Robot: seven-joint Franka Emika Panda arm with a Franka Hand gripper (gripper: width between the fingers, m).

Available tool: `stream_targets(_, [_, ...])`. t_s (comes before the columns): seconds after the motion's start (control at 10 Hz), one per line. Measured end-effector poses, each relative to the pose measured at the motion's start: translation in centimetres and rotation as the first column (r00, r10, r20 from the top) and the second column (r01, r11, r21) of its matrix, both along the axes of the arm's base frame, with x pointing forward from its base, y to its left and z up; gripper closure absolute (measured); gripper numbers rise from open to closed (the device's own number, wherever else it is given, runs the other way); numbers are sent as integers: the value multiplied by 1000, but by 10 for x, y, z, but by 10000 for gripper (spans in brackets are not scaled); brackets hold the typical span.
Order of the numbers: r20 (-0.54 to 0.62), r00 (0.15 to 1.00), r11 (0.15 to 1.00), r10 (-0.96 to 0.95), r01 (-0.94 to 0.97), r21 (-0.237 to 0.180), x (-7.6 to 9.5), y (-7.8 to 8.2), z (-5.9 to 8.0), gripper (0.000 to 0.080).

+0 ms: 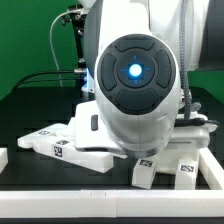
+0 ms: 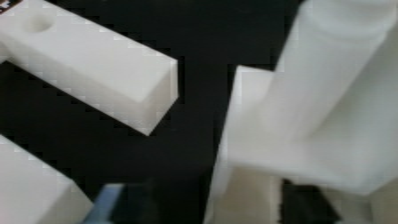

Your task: Assemble chair

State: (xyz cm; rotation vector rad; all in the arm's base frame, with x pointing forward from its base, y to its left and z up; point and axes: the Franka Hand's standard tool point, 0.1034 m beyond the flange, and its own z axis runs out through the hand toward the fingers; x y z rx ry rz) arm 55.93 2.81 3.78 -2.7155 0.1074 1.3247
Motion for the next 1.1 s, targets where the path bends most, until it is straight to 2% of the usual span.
stream_targets(0.1, [0,1000,1000,-1,1,0,0,0,0,302])
stream_targets(0.2, [48,999,1000,-4,4,-5,8,-1,-2,199])
stream_targets(0.3, [47,999,1000,-18,19,-18,11,-2,2,199])
stream_targets(0.4, [77,996,999,-39,41,-34,22,-9,6,161])
stream_targets(0.5, [196,979,997,-55,65,-43,48,-19,9,161])
stream_targets(0.7, [399,913,993,-81,111,-51,72,-33,28,151])
stream_targets(0.8, [458,884,991,-91,126,-46,63,-40,43,151])
stream_targets(1.0, [571,817,991,-82,126,-39,58,-57,58,151])
stream_targets(1.1, [617,785,995,-58,98,-32,50,-63,67,151])
